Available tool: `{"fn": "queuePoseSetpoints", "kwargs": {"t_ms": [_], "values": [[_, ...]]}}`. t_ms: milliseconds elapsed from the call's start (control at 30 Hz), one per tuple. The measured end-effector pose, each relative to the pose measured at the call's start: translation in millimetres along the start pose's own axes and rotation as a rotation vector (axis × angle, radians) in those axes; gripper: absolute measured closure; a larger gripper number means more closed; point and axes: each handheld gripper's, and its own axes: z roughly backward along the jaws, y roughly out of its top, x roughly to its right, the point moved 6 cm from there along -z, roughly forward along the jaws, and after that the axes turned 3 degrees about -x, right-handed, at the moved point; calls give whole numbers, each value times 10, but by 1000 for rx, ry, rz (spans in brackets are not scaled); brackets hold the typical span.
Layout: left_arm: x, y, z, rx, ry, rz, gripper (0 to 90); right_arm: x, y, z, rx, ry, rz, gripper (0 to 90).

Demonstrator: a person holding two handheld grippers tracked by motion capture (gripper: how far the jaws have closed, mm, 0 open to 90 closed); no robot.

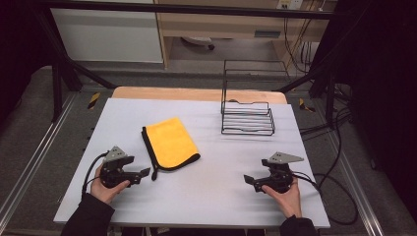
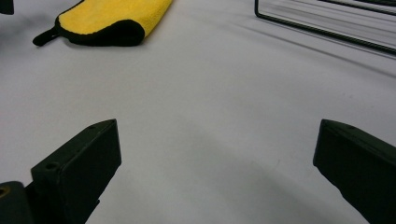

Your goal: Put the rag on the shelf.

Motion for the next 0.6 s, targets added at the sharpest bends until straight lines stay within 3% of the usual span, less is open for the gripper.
{"fn": "queuePoseSetpoints", "kwargs": {"t_ms": [233,600], "values": [[59,108,-127,-8,33,21,236,-58,73,-83,-5,-13,13,16],[61,183,-458,-79,84,64,325,-214,273,-266,-10,3,31,42]]}}
